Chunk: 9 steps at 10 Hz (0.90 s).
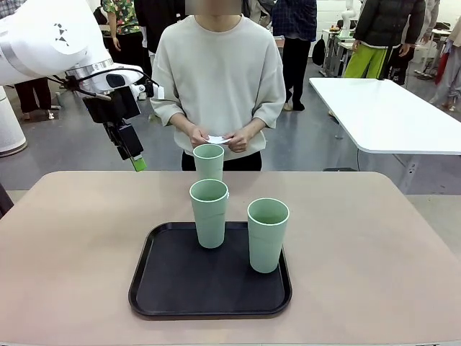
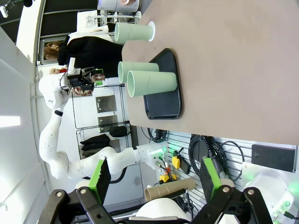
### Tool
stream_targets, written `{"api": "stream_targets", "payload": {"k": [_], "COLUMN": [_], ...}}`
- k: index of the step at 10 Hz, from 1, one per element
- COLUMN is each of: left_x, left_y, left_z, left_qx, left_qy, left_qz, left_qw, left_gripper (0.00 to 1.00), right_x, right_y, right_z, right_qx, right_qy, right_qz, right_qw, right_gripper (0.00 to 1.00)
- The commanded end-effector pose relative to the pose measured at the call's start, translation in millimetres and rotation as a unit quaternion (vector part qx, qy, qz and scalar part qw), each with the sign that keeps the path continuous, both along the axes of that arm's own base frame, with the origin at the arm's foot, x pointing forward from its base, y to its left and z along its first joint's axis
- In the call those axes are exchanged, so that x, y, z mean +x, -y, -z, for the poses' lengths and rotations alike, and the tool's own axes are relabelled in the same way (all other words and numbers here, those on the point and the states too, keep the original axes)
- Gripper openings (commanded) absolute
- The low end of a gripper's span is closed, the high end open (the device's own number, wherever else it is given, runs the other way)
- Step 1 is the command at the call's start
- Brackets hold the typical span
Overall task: Place coasters on the table and set cups on them.
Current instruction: Take one Reusable plastic cup from the Flat Tray and place it on a coaster set by the human.
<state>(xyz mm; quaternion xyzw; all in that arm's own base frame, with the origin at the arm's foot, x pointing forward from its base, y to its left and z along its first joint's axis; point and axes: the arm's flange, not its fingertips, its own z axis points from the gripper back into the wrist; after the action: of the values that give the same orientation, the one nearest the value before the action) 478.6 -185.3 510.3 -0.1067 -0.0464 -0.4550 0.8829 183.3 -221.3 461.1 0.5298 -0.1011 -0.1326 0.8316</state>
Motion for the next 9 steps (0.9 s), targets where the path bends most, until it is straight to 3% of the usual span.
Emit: {"api": "stream_targets", "payload": {"k": [1, 5, 6, 7, 9], "left_x": [2, 0, -27, -47, -86], "left_y": [-2, 0, -9, -25, -65], "left_z": [-4, -1, 5, 4, 18], "left_qx": [0.005, 0.0, -0.08, -0.137, -0.253], "left_qy": [0.0, 0.002, -0.051, -0.08, -0.092], "left_qz": [0.013, 0.005, -0.097, -0.15, -0.203], "left_qw": [1.0, 1.0, 0.991, 0.976, 0.941], "left_gripper": [1.0, 1.0, 1.0, 1.0, 1.0], "right_x": [1, 1, 1, 1, 1], "right_y": [0, 0, 0, 0, 0], "right_z": [0, 0, 0, 0, 0], "right_qx": [0.007, 0.007, 0.007, 0.007, 0.007], "right_qy": [0.011, 0.011, 0.011, 0.011, 0.011], "right_qz": [-0.001, -0.001, -0.001, -0.001, -0.001], "right_qw": [1.0, 1.0, 1.0, 1.0, 1.0], "right_gripper": [1.0, 1.0, 1.0, 1.0, 1.0]}}
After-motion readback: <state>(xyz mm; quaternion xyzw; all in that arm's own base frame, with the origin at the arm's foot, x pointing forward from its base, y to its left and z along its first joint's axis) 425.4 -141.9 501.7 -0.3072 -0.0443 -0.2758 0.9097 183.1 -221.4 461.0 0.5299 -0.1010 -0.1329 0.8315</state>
